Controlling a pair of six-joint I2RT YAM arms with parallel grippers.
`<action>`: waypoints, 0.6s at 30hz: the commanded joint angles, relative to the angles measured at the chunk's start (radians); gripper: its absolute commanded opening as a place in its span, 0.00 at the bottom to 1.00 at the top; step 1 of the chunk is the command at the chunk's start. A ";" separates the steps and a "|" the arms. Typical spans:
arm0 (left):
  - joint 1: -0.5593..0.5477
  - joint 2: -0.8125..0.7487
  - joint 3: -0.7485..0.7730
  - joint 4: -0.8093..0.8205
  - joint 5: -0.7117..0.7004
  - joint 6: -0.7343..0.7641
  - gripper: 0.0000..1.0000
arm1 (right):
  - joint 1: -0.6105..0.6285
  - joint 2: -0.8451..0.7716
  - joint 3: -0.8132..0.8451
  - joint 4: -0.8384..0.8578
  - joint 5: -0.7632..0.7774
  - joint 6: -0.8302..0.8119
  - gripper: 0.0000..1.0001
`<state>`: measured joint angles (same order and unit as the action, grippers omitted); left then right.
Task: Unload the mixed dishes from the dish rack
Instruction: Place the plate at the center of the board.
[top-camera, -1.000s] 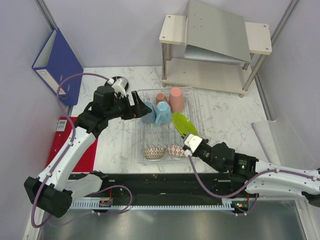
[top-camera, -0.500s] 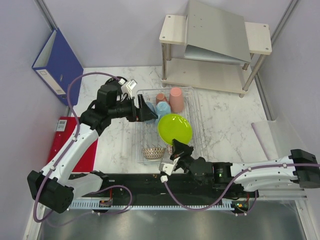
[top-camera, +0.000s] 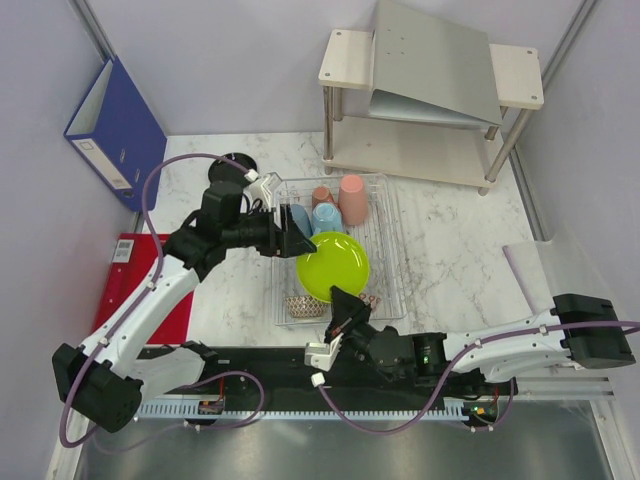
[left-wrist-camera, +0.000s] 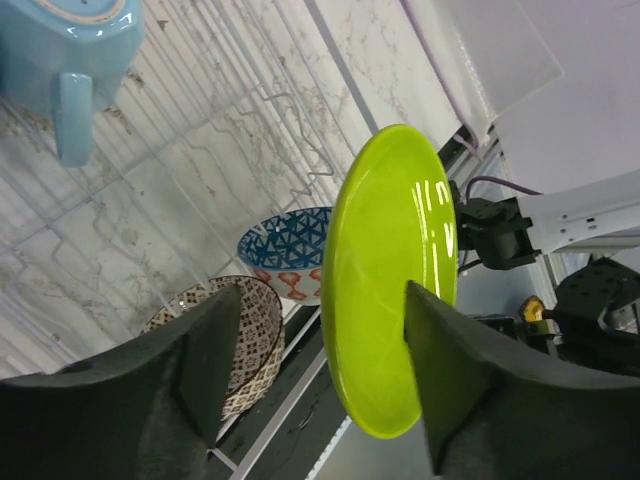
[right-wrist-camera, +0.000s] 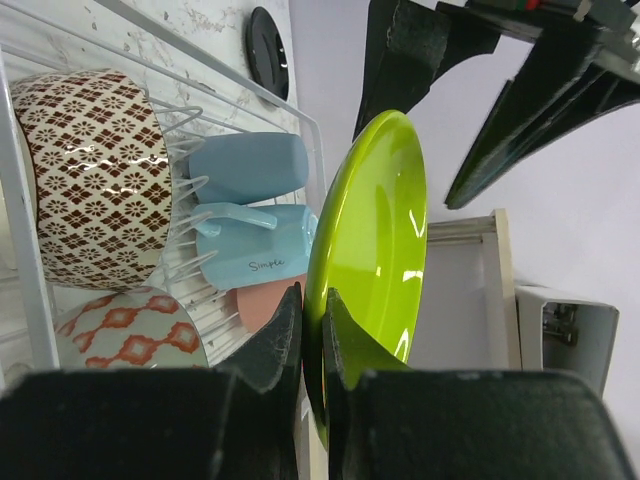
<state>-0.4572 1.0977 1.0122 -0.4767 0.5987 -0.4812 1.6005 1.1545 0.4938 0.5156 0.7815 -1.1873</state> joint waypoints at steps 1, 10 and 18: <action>-0.018 0.001 0.014 -0.011 -0.080 0.076 0.65 | 0.018 0.001 0.055 0.063 -0.010 -0.046 0.00; -0.046 0.001 0.000 -0.022 -0.100 0.101 0.23 | 0.032 0.007 0.058 0.077 -0.014 -0.038 0.00; -0.049 -0.028 0.002 -0.013 -0.122 0.089 0.02 | 0.032 0.010 0.091 0.115 0.090 0.044 0.67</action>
<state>-0.5072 1.0985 1.0119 -0.4938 0.5171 -0.4282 1.6234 1.1755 0.5117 0.5293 0.7853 -1.1969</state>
